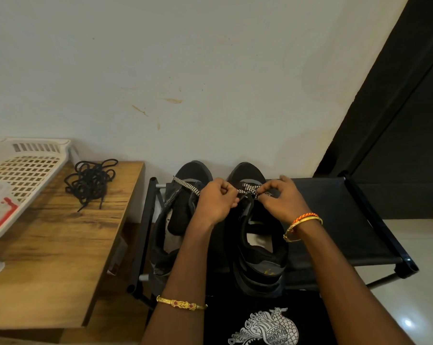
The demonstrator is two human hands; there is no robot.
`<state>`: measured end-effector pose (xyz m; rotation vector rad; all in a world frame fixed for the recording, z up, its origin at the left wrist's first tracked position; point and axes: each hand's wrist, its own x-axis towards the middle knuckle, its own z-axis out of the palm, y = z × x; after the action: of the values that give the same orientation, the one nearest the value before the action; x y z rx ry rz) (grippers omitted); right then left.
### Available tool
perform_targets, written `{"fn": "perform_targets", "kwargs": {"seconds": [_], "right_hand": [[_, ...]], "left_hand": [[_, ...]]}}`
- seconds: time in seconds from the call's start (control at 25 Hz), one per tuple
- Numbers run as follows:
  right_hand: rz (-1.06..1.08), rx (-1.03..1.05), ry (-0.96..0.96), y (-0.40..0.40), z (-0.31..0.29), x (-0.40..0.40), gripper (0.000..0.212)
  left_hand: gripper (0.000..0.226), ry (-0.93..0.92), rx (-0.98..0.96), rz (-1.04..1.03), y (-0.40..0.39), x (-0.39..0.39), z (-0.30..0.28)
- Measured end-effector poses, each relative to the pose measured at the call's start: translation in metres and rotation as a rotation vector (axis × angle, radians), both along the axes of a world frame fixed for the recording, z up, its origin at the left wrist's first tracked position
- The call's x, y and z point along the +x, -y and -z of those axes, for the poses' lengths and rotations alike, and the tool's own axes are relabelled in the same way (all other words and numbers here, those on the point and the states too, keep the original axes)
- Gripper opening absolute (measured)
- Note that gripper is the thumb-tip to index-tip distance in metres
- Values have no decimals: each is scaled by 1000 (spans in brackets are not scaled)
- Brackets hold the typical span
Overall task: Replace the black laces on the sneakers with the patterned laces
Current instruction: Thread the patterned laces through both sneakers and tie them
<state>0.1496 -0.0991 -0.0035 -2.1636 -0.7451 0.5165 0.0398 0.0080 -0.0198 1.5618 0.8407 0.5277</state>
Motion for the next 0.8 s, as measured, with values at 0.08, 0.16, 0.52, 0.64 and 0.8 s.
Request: {"fn": "perform_targets", "kwargs": {"seconds": [0.08,0.16,0.52,0.64,0.8], "right_hand": [[-55,-53,46,-2,1,1,24],[-108,-122,75,-5,1,1,28],[-147,-60,7,-7,-6,-5,19],[-160,-47,-136,-7,-5,1,17],[-196,-62,-218,-5,-7,-4,28]], "left_hand": [[7,-8,6,64,1,-4,-1],[8,-25,47,126,3,-7,0],[9,-162,455,173,6,0,-1],[13,-217,563,218,4,4,0],[17,-181,511,229,3,9,3]]}}
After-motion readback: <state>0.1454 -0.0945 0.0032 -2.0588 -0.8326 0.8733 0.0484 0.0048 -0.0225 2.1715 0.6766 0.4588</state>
